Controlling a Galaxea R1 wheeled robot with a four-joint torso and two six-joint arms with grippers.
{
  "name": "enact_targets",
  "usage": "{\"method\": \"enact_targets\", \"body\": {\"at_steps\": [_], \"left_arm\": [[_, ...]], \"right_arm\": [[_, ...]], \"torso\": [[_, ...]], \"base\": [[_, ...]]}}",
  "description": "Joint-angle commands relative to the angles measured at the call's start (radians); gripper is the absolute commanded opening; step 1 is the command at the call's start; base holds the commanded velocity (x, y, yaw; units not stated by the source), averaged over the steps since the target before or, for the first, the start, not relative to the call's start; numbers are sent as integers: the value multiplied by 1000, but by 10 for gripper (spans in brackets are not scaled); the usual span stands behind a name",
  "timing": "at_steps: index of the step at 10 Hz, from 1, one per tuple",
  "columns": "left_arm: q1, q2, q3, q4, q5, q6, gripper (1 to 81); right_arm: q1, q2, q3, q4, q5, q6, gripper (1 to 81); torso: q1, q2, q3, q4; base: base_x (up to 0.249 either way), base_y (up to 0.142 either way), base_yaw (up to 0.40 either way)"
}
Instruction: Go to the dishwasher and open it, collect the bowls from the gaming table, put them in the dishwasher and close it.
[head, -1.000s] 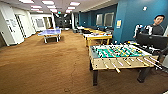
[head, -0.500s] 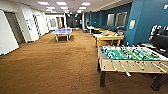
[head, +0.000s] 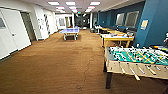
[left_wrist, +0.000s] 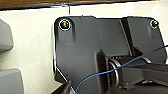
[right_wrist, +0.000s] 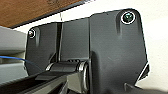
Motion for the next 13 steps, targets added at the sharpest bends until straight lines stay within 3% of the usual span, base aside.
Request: {"method": "enact_targets", "body": {"at_steps": [1, 13], "left_arm": [[-53, -12, -3, 4, 57, 8, 811], [-51, -10, -1, -8, 59, 7, 811]], "right_arm": [[41, 3, 5, -8, -47, -2, 811], [30, 3, 5, -7, -40, -2, 811]], "torso": [[0, 0, 0, 0], [0, 0, 0, 0]], "base": [[0, 0, 0], [0, -12, -23]]}}
